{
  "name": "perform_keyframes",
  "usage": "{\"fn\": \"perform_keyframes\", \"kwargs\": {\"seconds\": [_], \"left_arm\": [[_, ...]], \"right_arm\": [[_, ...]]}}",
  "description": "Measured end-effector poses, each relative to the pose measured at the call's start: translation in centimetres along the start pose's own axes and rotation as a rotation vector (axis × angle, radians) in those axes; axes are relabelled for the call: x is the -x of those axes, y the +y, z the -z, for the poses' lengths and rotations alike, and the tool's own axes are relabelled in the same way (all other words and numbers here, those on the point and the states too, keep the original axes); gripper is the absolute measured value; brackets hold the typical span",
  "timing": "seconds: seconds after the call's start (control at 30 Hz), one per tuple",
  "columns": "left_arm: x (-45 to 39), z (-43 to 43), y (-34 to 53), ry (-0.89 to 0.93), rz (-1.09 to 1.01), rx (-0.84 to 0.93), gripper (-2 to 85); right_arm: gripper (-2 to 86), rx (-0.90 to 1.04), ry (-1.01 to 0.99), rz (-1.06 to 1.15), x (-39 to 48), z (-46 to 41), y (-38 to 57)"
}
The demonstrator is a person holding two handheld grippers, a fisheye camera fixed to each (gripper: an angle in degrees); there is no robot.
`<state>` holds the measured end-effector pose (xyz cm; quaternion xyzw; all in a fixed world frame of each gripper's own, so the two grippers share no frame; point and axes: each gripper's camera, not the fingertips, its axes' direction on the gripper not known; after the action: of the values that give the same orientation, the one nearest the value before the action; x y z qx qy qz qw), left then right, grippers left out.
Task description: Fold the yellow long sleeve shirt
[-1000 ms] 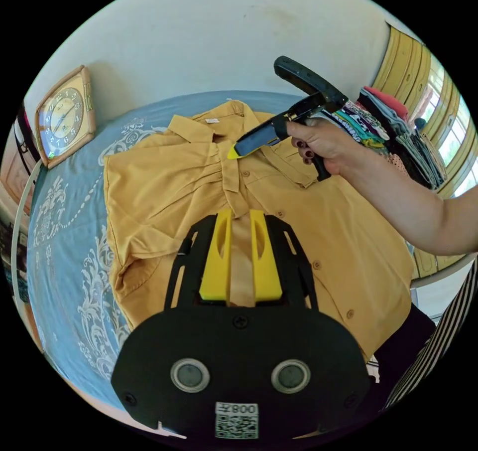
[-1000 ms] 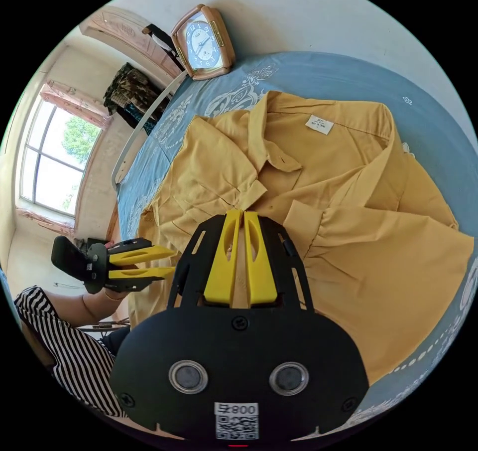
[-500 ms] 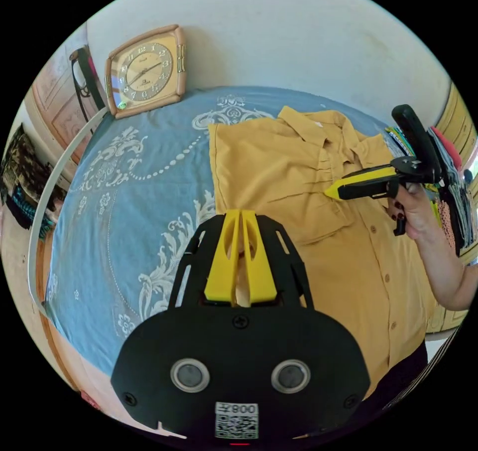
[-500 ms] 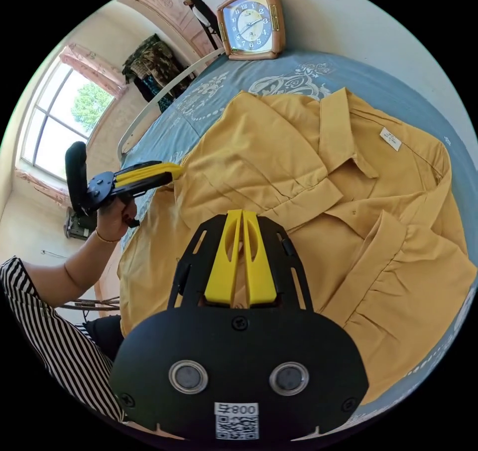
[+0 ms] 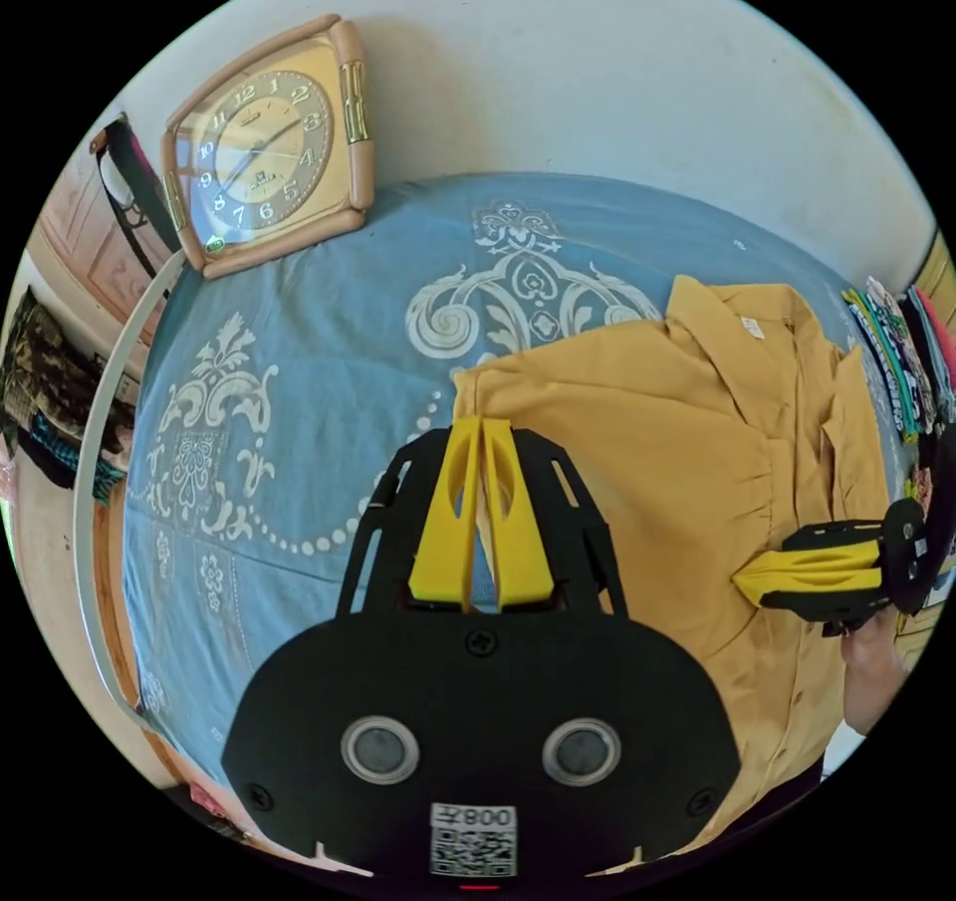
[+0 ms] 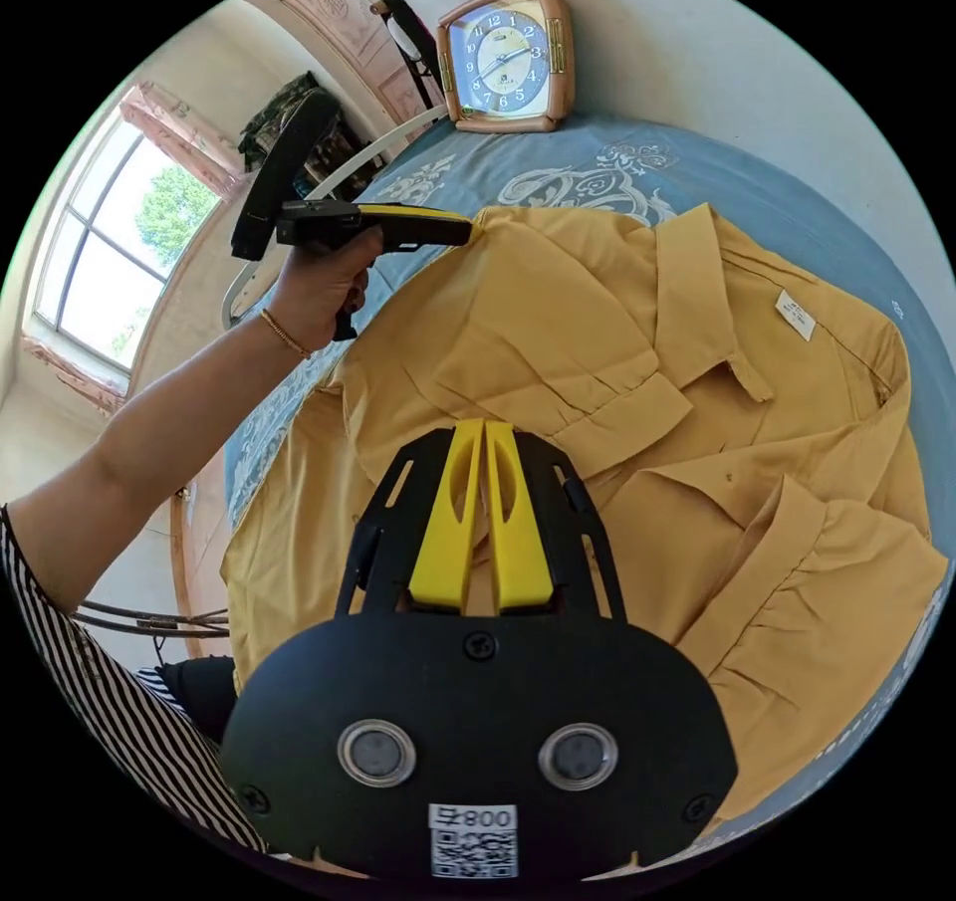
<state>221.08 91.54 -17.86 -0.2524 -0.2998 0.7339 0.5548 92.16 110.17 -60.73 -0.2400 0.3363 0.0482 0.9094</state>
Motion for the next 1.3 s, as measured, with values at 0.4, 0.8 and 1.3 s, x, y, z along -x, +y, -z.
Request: {"fn": "perform_keyframes", "kwargs": {"seconds": [0.4,0.8,1.3], "left_arm": [[-8.4,4.4,4.5,0.35,-0.216,-0.143,0.4],[-17.8,0.7,-1.9,0.459,-0.409,-0.052,5.9],[-20.3,-2.1,-5.1,0.341,-0.377,-0.117,1.4]], "right_arm": [[0.1,-0.163,0.101,-0.207,-5.0,11.5,10.4],[0.1,-0.111,0.126,-0.235,-7.6,13.7,10.6],[0.2,-0.146,0.111,-0.282,-16.0,18.8,4.4]]}}
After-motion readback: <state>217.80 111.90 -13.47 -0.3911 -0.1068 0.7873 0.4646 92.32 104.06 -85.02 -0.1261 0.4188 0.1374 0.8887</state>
